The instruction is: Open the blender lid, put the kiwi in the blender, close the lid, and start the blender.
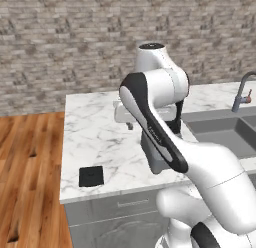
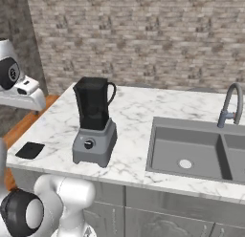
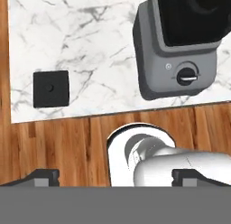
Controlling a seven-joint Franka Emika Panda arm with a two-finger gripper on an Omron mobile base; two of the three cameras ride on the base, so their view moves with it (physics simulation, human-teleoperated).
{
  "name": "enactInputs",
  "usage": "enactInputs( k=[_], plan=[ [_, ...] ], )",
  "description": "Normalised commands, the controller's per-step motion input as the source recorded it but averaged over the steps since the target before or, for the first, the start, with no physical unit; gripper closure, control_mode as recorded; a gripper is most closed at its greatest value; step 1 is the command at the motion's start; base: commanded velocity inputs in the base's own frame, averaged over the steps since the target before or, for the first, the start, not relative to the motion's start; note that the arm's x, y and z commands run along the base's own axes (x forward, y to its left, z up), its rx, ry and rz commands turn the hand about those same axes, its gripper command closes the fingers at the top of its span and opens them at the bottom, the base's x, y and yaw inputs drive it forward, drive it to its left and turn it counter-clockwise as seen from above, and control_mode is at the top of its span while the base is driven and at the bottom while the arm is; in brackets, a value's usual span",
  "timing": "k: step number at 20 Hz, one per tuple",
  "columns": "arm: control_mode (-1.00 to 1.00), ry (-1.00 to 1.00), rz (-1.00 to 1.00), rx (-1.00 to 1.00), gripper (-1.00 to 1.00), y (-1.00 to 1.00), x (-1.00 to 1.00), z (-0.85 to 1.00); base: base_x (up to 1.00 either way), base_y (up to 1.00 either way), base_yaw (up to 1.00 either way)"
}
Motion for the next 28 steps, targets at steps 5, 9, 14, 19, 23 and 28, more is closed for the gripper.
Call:
enactInputs(
  k=[5, 9, 14, 19, 23, 28],
  plan=[
    [-1.00, 0.13, -0.02, 0.00, -1.00, 0.93, 0.14, -0.87, 0.00, 0.00, 0.00],
    [-1.00, 0.15, 0.00, 0.00, -1.00, 0.72, 0.35, -0.80, 0.00, 0.00, 0.00],
    [-1.00, 0.07, 0.00, 0.00, -1.00, 0.55, 0.32, -0.68, 0.00, 0.00, 0.00],
    [-1.00, 0.00, 0.00, 0.00, -1.00, 0.14, 0.28, -0.48, 0.00, 0.00, 0.00],
    [-1.00, 0.00, 0.00, 0.00, -1.00, 0.02, 0.37, -0.47, 0.00, 0.00, 0.00],
    [-1.00, 0.00, 0.00, 0.00, -1.00, 0.20, 0.35, -0.36, 0.00, 0.00, 0.00]
  ],
)
